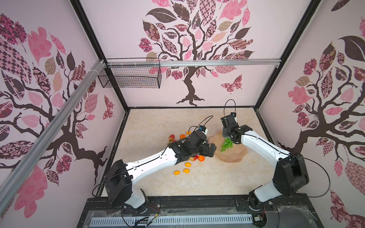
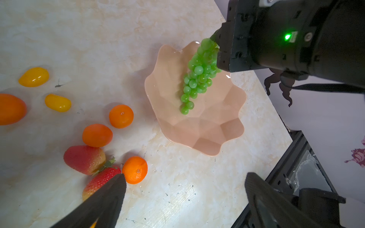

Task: Arrange fruit in a fruit bowl
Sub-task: Place the fruits in the fruit bowl.

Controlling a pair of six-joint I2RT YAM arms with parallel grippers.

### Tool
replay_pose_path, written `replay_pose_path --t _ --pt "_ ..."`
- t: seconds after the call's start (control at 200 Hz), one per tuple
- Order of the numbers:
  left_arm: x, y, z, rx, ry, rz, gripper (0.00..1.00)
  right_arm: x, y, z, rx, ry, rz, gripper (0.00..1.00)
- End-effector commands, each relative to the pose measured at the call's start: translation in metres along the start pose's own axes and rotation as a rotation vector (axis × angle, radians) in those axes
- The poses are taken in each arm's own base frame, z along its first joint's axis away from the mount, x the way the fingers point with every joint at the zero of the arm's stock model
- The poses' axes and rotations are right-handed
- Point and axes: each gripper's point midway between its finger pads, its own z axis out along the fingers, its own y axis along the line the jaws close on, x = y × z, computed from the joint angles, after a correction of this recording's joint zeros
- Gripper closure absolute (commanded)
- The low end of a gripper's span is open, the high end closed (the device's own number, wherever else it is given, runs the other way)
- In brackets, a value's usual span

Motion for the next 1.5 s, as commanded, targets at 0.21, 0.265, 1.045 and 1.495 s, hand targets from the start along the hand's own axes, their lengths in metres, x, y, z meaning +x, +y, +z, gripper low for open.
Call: replay_pose_path --t 0.21,0.265,1.045,1.495 --pt "-0.014 -0.008 0.005 -0.003 -0.016 0.006 0.02 -0.009 0.002 0.022 0.008 0.020 0.002 1.00" --pt "-0.012 -0.007 0.006 -0.006 -0.011 0.006 0.02 -0.009 0.002 0.025 0.009 0.025 0.003 1.00" --pt "-0.014 0.005 -0.002 -0.013 -0.022 -0.030 0.02 -0.019 0.006 0.007 -0.062 0.013 0.010 0.57" --pt "-0.017 0.055 -0.049 -0.094 -0.076 -0.098 0.02 -0.011 0.017 -0.061 -0.328 -0.063 -0.011 0.31"
